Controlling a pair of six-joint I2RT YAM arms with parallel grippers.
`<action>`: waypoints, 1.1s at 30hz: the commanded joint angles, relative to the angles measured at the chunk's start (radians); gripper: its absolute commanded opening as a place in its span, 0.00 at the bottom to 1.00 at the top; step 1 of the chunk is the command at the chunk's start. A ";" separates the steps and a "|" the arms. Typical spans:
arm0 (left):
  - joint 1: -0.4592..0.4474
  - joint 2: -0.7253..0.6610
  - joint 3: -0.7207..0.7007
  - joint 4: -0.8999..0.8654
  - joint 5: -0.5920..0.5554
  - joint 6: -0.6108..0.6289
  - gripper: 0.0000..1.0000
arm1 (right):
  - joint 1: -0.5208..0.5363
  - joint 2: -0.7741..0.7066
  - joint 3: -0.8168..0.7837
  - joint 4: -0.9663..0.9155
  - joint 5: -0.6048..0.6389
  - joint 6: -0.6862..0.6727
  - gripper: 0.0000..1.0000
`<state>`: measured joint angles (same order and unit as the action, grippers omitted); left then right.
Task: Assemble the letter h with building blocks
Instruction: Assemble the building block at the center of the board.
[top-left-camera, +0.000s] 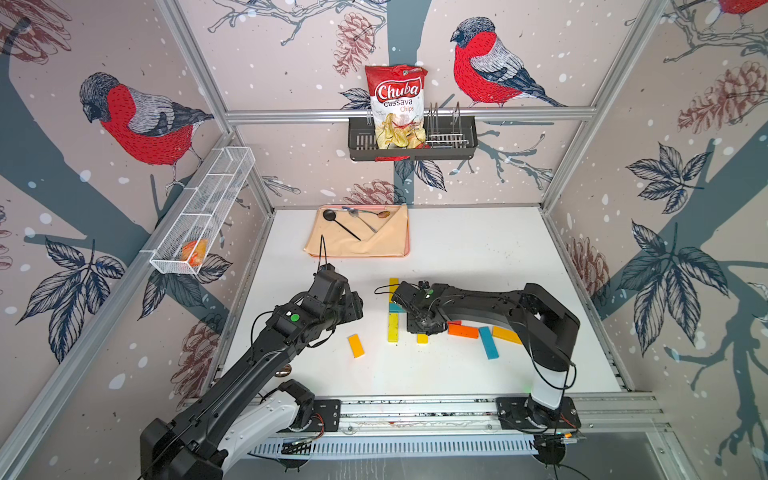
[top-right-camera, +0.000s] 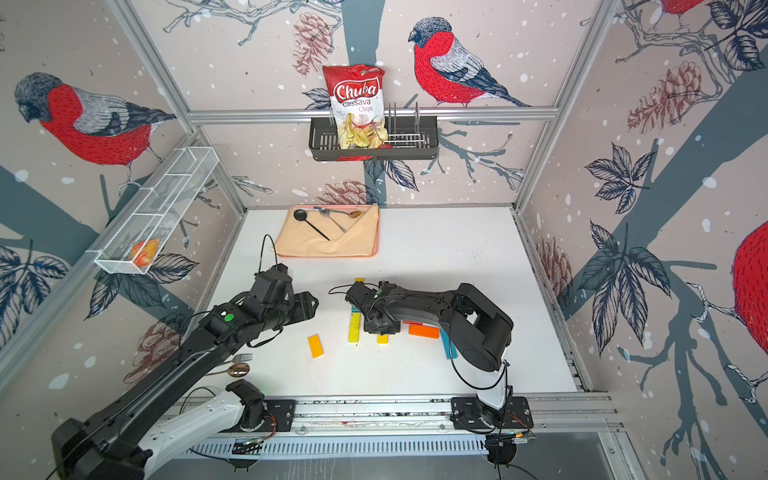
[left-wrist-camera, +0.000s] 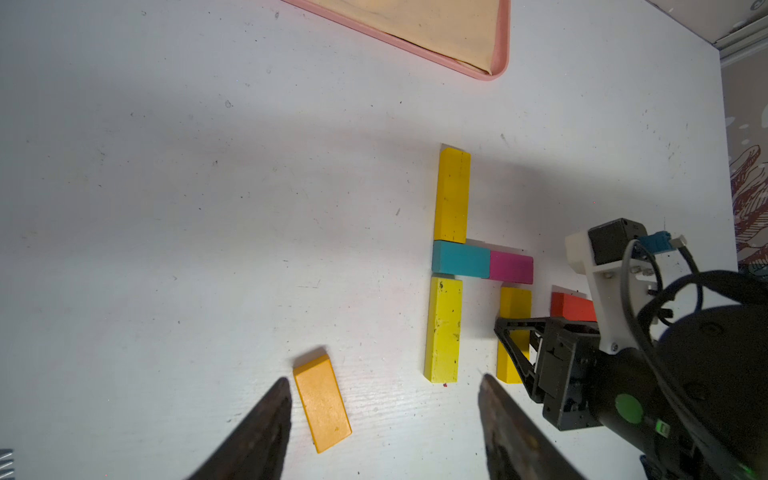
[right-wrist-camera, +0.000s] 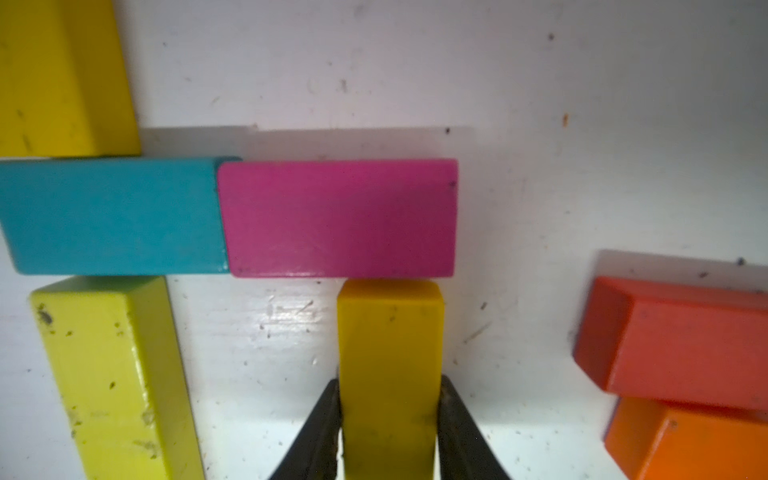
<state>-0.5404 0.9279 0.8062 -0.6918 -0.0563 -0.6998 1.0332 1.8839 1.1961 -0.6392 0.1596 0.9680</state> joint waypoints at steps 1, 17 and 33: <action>0.001 0.002 -0.002 0.018 -0.002 0.005 0.70 | -0.004 0.004 -0.010 -0.030 0.020 0.005 0.37; 0.004 -0.001 -0.010 0.018 -0.004 0.005 0.70 | -0.003 -0.005 -0.006 -0.012 0.005 -0.028 0.38; 0.004 -0.007 -0.019 0.018 -0.002 0.004 0.70 | 0.001 0.012 0.001 -0.017 0.002 -0.019 0.39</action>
<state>-0.5385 0.9222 0.7910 -0.6895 -0.0559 -0.6998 1.0336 1.8923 1.2045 -0.6369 0.1761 0.9417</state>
